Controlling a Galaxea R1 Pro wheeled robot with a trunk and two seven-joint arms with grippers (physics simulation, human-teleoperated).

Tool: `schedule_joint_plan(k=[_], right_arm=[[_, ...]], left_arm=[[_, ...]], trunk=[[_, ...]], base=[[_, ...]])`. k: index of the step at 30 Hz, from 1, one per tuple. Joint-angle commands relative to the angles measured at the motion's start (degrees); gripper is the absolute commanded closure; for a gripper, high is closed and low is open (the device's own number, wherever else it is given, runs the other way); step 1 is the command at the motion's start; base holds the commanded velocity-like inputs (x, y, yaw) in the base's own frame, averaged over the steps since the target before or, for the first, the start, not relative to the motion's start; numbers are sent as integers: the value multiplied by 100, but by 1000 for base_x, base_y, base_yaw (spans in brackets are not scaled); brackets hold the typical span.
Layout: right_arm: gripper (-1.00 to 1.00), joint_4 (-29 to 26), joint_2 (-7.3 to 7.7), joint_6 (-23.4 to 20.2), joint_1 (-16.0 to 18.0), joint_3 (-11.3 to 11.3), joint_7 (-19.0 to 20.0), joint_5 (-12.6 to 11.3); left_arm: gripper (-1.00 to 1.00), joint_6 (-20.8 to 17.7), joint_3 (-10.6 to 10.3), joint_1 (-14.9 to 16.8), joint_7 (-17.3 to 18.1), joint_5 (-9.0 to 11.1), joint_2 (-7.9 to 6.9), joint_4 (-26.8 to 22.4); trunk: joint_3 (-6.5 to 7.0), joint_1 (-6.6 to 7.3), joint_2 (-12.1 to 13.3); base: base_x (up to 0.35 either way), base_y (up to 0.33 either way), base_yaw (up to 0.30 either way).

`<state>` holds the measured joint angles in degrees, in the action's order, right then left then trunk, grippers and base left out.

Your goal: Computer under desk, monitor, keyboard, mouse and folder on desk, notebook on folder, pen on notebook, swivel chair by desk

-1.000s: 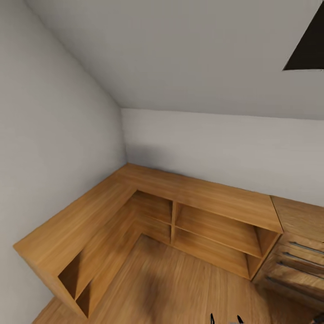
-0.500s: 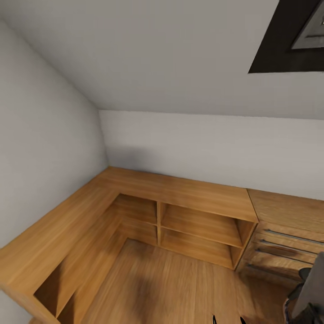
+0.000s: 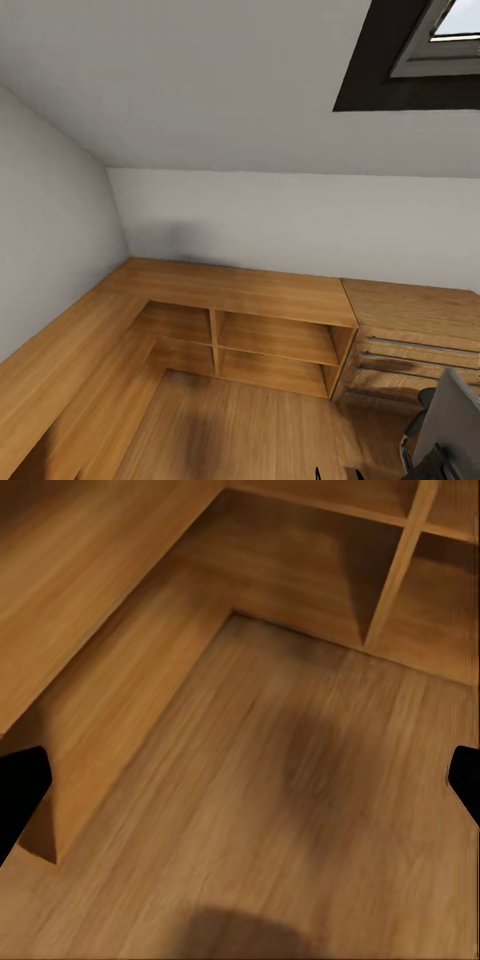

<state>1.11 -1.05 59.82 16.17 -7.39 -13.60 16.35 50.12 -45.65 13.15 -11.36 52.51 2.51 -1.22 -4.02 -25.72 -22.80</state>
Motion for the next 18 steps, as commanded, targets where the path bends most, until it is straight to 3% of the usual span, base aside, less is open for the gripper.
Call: schedule_joint_plan(k=[1,9,18], right_arm=[[-100,12,-1,18,7,-44,-28,62],[-100,12,-1,18,7,-43,-28,61],[-100,12,-5,-10,8,-35,-20,61]], left_arm=[[-100,9,-48,3,-59,-4,1,-1],[-100,7,-49,3,-59,-4,0,-2],[-100,-5,-49,3,-60,-4,2,-3]], trunk=[[-8,-7,-12],[22,-7,-12],[57,-7,-12]], base=[[309,9,-255],[246,43,-255],[37,114,-255]])
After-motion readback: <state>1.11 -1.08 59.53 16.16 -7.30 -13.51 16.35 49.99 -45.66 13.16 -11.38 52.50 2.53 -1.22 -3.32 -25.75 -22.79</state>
